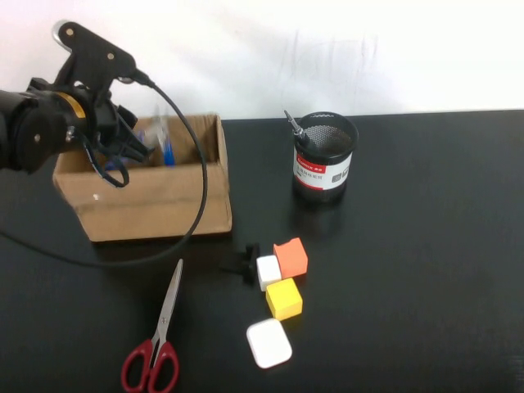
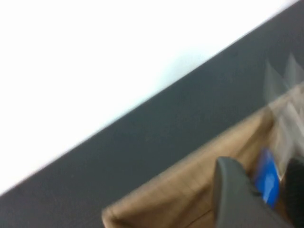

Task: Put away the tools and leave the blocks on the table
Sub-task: Place the Pliers into the box, then pick up the scissors from the table

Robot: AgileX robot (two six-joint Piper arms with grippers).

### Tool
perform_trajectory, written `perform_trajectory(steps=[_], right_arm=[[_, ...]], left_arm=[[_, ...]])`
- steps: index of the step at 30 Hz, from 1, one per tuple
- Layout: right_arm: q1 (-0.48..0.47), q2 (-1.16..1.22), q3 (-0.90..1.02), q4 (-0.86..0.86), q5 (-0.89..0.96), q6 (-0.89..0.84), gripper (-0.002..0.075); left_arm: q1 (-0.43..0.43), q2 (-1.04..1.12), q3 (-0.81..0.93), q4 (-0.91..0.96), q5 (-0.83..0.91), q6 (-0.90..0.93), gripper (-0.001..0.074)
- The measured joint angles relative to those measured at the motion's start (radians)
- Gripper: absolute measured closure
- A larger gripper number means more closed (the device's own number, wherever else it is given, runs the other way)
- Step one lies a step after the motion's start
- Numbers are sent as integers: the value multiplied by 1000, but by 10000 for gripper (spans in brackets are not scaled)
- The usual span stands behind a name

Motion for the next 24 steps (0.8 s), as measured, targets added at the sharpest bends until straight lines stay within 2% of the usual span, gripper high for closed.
perform_trajectory(steps=[5, 12, 19, 24], right_arm=[[0, 0, 0, 0, 0, 0, 732], [0, 0, 0, 0, 0, 0, 732], [0, 0, 0, 0, 0, 0, 732], [0, 0, 0, 0, 0, 0, 732]], left_arm=[[0, 0, 0, 0, 2, -9, 461], [-16, -92, 0, 0, 106, -73, 455], [-33, -280, 0, 0, 361, -225, 511], [-33, -298, 2, -79, 661, -278, 518]])
